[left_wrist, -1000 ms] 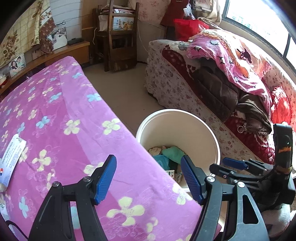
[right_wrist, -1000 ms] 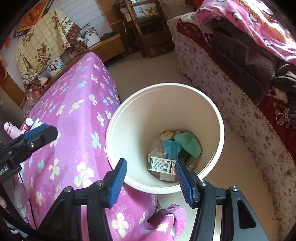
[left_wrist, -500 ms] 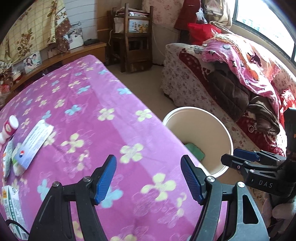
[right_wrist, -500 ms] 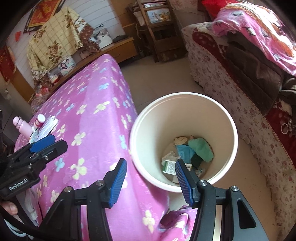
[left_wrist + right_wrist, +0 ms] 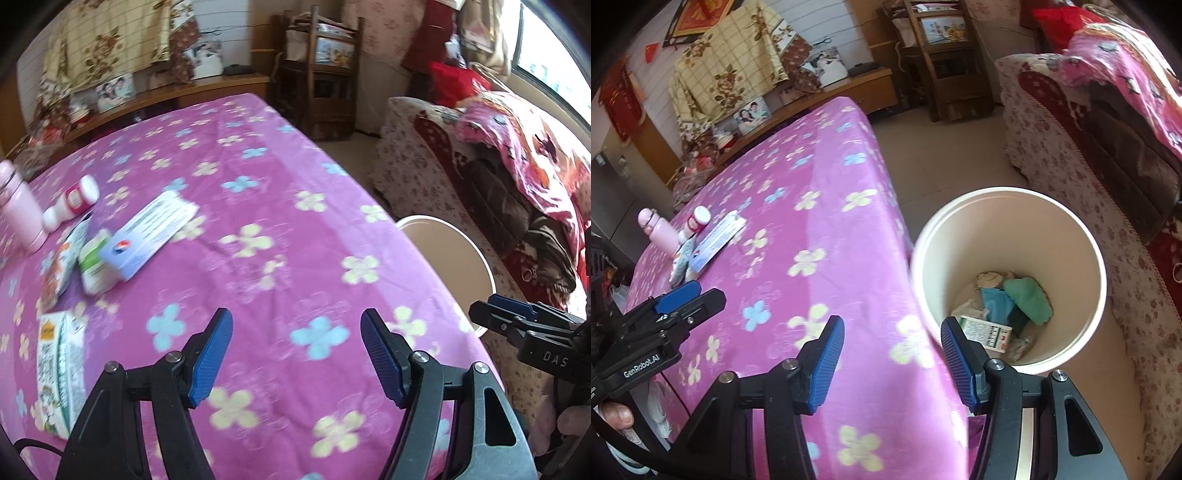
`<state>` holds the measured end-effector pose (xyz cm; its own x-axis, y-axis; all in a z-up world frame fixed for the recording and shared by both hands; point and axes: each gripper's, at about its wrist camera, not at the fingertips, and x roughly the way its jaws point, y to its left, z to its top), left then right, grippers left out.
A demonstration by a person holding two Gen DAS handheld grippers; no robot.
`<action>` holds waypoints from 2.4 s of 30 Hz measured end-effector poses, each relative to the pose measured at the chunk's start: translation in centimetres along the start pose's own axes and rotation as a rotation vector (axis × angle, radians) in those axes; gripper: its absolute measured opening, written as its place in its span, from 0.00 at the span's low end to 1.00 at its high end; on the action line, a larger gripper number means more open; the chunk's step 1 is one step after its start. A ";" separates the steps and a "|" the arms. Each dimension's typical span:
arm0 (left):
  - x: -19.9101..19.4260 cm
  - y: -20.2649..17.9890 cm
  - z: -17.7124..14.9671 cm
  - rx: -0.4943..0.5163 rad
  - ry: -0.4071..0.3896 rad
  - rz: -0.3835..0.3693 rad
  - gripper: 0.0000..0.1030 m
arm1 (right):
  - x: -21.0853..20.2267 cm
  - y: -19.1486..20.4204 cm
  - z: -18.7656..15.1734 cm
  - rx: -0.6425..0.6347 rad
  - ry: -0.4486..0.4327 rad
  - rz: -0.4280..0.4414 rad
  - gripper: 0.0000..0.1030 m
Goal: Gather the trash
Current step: 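Move both tools back over the table toward the milk carton, then grasp the white milk carton with the left tool while the right tool grasps the tablet box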
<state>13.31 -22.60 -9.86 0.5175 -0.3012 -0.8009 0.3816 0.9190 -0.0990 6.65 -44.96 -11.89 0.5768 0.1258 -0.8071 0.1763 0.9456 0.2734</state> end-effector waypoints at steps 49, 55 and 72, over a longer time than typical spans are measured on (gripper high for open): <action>-1.4 21.0 -5.9 -0.279 0.066 0.156 0.78 | 8.7 22.6 0.7 -0.214 0.126 0.203 0.60; -0.5 22.5 -5.2 -0.310 0.084 0.194 0.56 | 11.6 24.0 3.5 -0.150 0.133 0.215 0.60; 0.0 23.4 -5.1 -0.310 0.100 0.209 0.56 | 20.3 29.7 10.8 -0.117 0.137 0.046 0.66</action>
<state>18.34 0.21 -15.22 0.4764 -0.0868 -0.8749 0.0181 0.9959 -0.0889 32.22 -17.59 -14.54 0.4669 0.2019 -0.8610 0.0534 0.9654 0.2553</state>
